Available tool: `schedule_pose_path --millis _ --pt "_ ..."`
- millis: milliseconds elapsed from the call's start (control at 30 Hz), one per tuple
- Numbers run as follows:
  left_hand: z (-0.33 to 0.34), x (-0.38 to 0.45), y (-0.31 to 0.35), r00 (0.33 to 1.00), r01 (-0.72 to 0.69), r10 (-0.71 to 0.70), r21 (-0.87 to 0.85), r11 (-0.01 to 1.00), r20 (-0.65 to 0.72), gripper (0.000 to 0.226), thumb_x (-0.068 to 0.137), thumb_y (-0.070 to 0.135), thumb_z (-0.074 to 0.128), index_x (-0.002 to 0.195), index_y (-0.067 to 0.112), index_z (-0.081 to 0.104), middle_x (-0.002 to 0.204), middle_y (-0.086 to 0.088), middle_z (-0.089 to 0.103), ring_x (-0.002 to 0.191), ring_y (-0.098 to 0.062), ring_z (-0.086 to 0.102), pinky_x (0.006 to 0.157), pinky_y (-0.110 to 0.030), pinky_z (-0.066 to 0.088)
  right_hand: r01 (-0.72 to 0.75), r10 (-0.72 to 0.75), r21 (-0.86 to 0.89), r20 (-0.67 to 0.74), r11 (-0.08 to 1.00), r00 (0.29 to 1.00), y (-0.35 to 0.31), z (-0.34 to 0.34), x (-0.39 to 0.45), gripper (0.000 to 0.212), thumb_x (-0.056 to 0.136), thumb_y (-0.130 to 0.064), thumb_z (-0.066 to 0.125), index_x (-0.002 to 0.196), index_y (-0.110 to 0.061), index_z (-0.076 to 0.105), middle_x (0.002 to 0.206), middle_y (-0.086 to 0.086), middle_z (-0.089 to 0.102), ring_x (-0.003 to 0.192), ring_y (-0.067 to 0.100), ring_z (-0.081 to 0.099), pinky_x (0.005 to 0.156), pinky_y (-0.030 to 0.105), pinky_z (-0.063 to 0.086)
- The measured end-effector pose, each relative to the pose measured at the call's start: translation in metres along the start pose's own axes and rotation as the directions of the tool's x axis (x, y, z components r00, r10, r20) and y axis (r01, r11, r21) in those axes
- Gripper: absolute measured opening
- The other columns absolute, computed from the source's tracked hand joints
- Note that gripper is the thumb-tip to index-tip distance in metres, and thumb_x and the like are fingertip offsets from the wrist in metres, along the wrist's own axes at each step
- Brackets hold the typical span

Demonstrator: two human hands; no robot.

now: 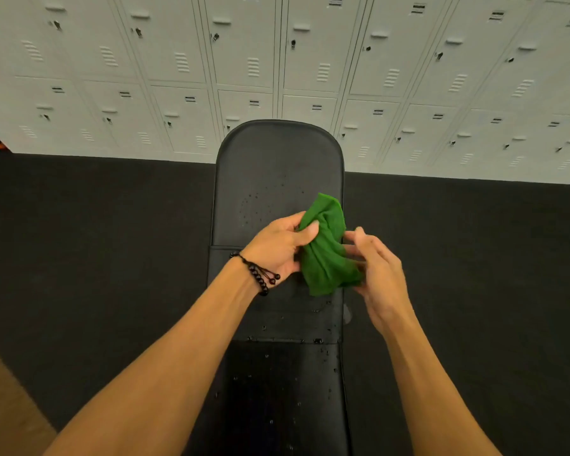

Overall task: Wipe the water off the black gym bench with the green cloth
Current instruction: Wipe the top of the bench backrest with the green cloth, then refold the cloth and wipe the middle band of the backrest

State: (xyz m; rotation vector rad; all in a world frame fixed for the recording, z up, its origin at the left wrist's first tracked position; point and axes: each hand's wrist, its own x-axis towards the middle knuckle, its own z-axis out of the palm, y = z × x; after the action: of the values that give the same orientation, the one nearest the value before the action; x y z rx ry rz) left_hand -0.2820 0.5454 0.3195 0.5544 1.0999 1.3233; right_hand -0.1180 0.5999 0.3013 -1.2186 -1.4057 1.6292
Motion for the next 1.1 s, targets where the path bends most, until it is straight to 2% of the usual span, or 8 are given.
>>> schedule_pose_path --millis 133,367,533,667,767,867,967,1100 --pt "0.003 -0.013 0.015 0.997 -0.07 0.07 0.004 0.998 -0.011 0.028 0.093 0.006 0.06 0.12 0.008 0.062 0.11 -0.011 0.069 0.1 -0.024 0.067 0.086 -0.045 0.058 0.025 -0.01 -0.055 0.251 0.998 0.968 -0.016 0.008 -0.017 0.047 0.084 -0.052 0.069 0.121 -0.023 0.066 0.111 0.001 0.073 0.103 0.014 0.071 0.087 0.035 0.056" --pt "-0.003 -0.024 0.03 0.976 -0.089 0.101 0.069 0.994 -0.192 0.066 0.066 0.006 0.081 0.127 0.011 0.056 0.11 -0.009 0.069 0.101 -0.028 0.07 0.082 -0.05 0.058 -0.008 0.037 -0.291 0.097 0.957 0.995 -0.022 0.011 -0.029 0.049 0.068 -0.042 0.089 0.104 -0.019 0.064 0.094 -0.001 0.074 0.081 0.011 0.073 0.072 0.032 0.061" --pt "-0.018 -0.037 0.033 0.988 0.048 -0.022 0.162 0.986 -0.155 0.059 0.065 0.022 0.081 0.116 -0.002 0.065 0.11 -0.014 0.073 0.101 -0.022 0.071 0.081 -0.036 0.06 0.176 -0.149 -0.272 0.118 0.946 0.982 -0.042 0.0 -0.034 0.015 0.078 -0.024 0.084 0.086 -0.016 0.075 0.078 0.0 0.076 0.074 0.012 0.073 0.061 0.027 0.056" --pt "-0.025 -0.043 0.032 0.962 0.125 0.003 0.452 0.883 -0.273 0.065 0.066 0.055 0.08 0.103 0.002 0.072 0.094 -0.003 0.077 0.085 -0.011 0.073 0.069 -0.026 0.058 0.158 -0.131 -0.256 0.122 0.954 0.984 -0.056 0.001 -0.039 0.028 0.095 -0.04 0.064 0.092 -0.014 0.074 0.086 0.005 0.076 0.084 0.021 0.074 0.074 0.044 0.061" --pt "-0.017 -0.044 0.027 0.881 0.105 0.318 0.8 0.59 -0.351 0.065 0.069 0.069 0.072 0.093 0.008 0.065 0.089 0.003 0.065 0.075 -0.006 0.062 0.064 -0.02 0.048 0.041 -0.012 -0.182 0.158 0.982 0.987 -0.061 0.007 -0.045 0.045 0.099 -0.048 0.052 0.098 -0.009 0.072 0.092 0.01 0.076 0.09 0.024 0.074 0.086 0.049 0.059" --pt "0.005 -0.06 0.023 0.812 -0.164 0.554 0.838 0.521 -0.186 0.059 0.066 0.075 0.067 0.097 0.026 0.056 0.1 0.005 0.056 0.089 -0.004 0.057 0.075 -0.02 0.047 -0.01 0.021 -0.084 0.135 0.996 0.991 -0.063 0.013 -0.047 0.049 0.099 -0.049 0.052 0.099 -0.003 0.066 0.091 0.013 0.074 0.089 0.032 0.073 0.084 0.056 0.058" --pt "0.024 -0.074 0.017 0.901 -0.369 0.401 0.781 0.504 0.167 0.066 0.062 0.065 0.077 0.111 0.027 0.057 0.111 0.012 0.062 0.107 -0.001 0.059 0.092 -0.026 0.049 -0.088 0.086 0.032 0.046 0.996 0.995 -0.069 0.017 -0.047 0.05 0.097 -0.055 0.052 0.096 -0.006 0.061 0.086 0.019 0.066 0.077 0.029 0.068 0.076 0.056 0.059" --pt "0.032 -0.073 0.008 0.826 -0.497 0.478 0.786 0.368 0.299 0.052 0.072 0.043 0.083 0.116 0.021 0.066 0.112 0.013 0.066 0.106 0.0 0.061 0.096 -0.024 0.05 -0.242 0.225 0.247 0.096 0.938 0.97 -0.084 0.011 -0.048 0.064 0.09 -0.064 0.056 0.103 -0.002 0.063 0.097 0.016 0.07 0.086 0.029 0.071 0.079 0.047 0.06"
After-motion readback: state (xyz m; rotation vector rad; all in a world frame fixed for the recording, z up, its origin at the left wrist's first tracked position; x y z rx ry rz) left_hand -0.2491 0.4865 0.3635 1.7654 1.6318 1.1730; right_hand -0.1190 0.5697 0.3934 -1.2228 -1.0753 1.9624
